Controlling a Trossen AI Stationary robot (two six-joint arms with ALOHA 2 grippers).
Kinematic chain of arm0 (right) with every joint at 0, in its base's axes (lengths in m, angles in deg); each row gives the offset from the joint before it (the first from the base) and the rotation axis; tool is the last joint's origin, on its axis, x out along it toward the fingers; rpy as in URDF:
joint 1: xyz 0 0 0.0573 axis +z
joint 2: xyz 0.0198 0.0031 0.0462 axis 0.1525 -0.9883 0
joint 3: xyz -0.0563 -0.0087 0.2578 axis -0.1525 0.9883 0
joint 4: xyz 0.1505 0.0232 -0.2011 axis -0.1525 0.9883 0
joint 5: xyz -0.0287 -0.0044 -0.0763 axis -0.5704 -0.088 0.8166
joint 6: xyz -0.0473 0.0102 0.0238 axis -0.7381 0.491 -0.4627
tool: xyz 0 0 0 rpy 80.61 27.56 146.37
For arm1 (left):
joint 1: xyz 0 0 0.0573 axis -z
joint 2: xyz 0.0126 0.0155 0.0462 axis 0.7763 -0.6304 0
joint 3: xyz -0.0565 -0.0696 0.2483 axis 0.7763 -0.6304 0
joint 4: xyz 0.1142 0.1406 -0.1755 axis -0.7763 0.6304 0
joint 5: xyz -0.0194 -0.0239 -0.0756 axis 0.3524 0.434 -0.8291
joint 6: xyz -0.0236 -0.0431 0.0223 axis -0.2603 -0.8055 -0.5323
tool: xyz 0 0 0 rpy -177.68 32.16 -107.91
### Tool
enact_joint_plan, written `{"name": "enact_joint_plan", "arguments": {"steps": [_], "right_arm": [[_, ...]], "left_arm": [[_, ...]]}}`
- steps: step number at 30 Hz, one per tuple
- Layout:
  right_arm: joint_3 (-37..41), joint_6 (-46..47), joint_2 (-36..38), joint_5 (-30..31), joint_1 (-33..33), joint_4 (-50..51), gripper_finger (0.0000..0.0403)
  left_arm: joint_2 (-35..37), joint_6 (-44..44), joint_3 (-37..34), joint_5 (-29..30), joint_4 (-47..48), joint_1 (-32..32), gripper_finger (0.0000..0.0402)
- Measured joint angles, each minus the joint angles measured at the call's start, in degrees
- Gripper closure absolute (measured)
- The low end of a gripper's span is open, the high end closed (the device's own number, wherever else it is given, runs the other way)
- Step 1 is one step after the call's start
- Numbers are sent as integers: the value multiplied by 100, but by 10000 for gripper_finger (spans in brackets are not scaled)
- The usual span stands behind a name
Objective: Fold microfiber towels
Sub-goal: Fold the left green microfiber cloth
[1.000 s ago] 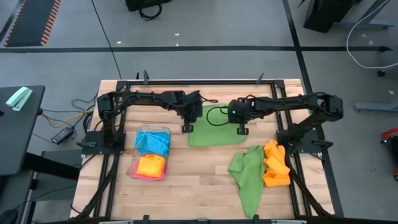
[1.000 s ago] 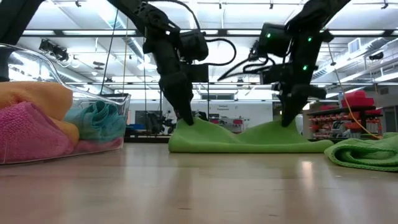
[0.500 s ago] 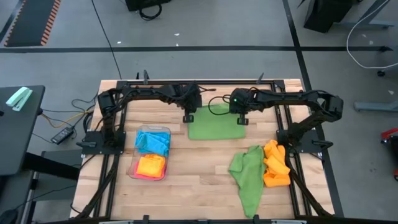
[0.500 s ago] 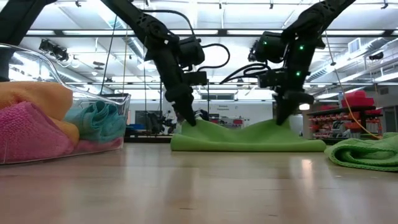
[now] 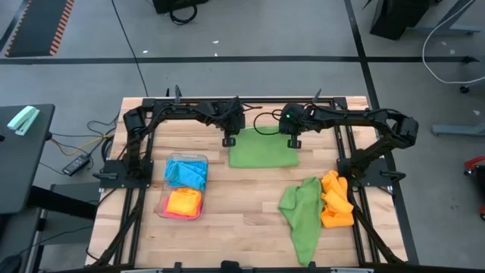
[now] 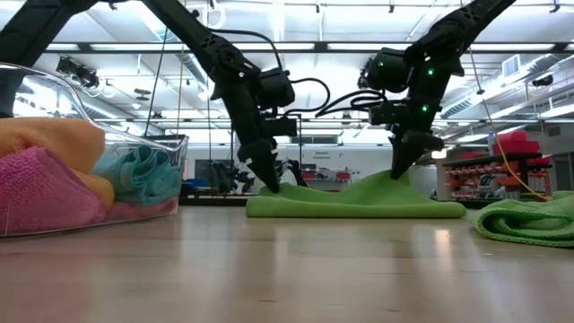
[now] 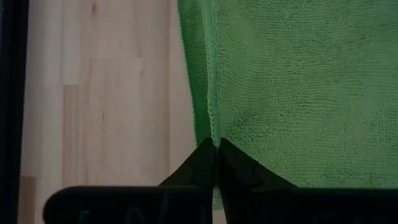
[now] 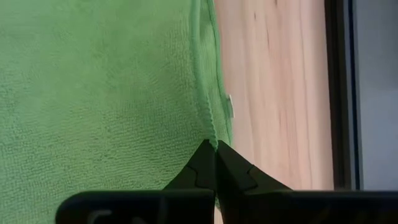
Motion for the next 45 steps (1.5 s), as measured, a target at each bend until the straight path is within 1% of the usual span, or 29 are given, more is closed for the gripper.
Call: {"name": "enact_joint_plan", "arguments": {"steps": [8, 11, 16, 22, 25, 32, 35, 39, 45], "right_arm": [[0, -154, -2, -45, -7, -183, 398], [0, -156, -2, -41, -11, -226, 394], [0, -282, -2, -16, -11, -256, 381], [0, -304, -2, -14, -154, -321, 371], [0, -304, -2, -4, -325, -313, 348], [0, -29, -2, 5, -575, -353, 256], [0, 159, -4, 6, -594, -308, 229], [2, 323, -4, 4, -498, -192, 214], [2, 693, -4, -79, -183, -56, 217]], "left_arm": [[-46, 202, 0, 94, 6, -76, 389], [-67, 279, 2, 101, 2, -76, 385], [-74, 301, 2, 489, 3, -61, 375], [-74, 270, 2, 523, 84, -61, 382], [-74, 228, 2, 523, 88, -58, 375], [-74, 226, 2, 549, 68, -69, 341], [-74, 198, 2, 696, 66, -69, 328], [-36, 205, 0, 1127, 107, -61, 305], [157, 443, 0, 1135, 181, -61, 266]]}}
